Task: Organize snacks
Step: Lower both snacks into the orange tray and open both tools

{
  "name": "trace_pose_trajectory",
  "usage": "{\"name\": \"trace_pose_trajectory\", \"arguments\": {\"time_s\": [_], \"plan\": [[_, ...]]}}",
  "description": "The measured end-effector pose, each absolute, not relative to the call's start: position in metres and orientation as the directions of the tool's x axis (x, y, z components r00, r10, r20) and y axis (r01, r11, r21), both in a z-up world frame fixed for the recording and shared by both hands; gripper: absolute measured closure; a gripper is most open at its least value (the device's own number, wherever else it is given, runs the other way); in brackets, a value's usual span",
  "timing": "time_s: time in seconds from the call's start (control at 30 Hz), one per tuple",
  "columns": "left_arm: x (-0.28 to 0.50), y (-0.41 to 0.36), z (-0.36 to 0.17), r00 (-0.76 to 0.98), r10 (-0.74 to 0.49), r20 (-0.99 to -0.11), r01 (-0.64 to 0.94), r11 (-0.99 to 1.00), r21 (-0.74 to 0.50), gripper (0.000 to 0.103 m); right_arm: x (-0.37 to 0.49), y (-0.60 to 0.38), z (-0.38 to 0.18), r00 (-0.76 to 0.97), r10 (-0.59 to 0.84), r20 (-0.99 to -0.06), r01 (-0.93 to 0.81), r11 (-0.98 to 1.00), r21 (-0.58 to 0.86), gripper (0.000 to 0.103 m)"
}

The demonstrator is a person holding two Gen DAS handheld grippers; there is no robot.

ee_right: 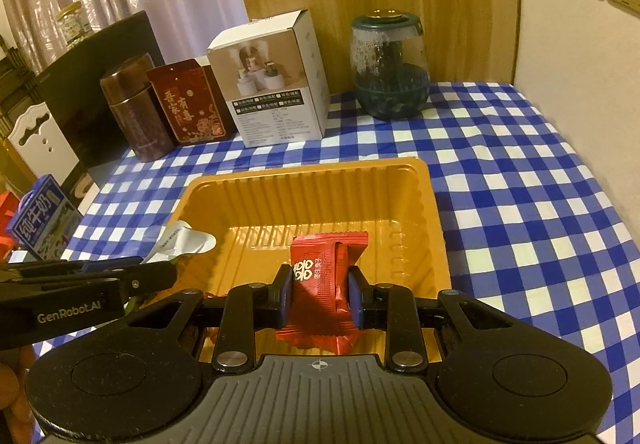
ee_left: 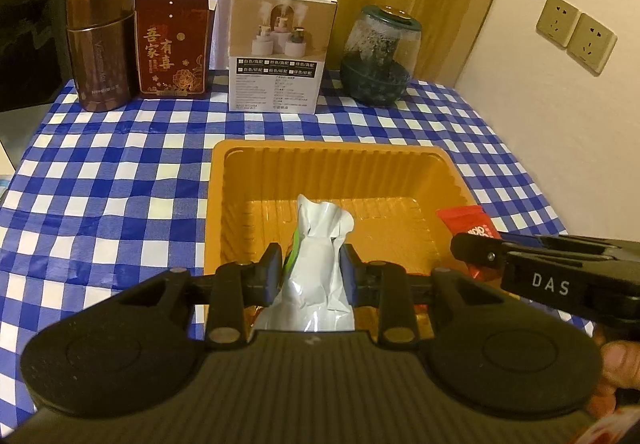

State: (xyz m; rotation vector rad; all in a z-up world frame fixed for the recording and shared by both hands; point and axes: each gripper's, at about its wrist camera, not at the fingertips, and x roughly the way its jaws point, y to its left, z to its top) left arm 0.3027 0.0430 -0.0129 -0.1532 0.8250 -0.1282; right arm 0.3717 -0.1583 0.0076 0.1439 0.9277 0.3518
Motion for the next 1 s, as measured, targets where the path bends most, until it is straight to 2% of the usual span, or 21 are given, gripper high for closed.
{"name": "trace_pose_trajectory", "arguments": {"time_s": [0.13, 0.23, 1.0], "plan": [[0.31, 0.042, -0.015, 0.675, -0.168, -0.718, 0.041, 0.981, -0.191, 0.075, 0.373, -0.158, 0.007, 0.549, 0.357, -0.756, -0.232, 0.934, 0.273, 0.074], [0.312, 0.045, -0.016, 0.69, -0.171, -0.703, 0.031, 0.978, -0.206, 0.069, 0.372, -0.158, 0.005, 0.547, 0.358, -0.757, -0.231, 0.933, 0.275, 0.074], [0.295, 0.044, -0.017, 0.671, -0.163, -0.724, 0.064, 0.985, -0.163, 0.069, 0.375, -0.149, 0.007, 0.541, 0.377, -0.752, -0.243, 0.926, 0.289, 0.074]]}}
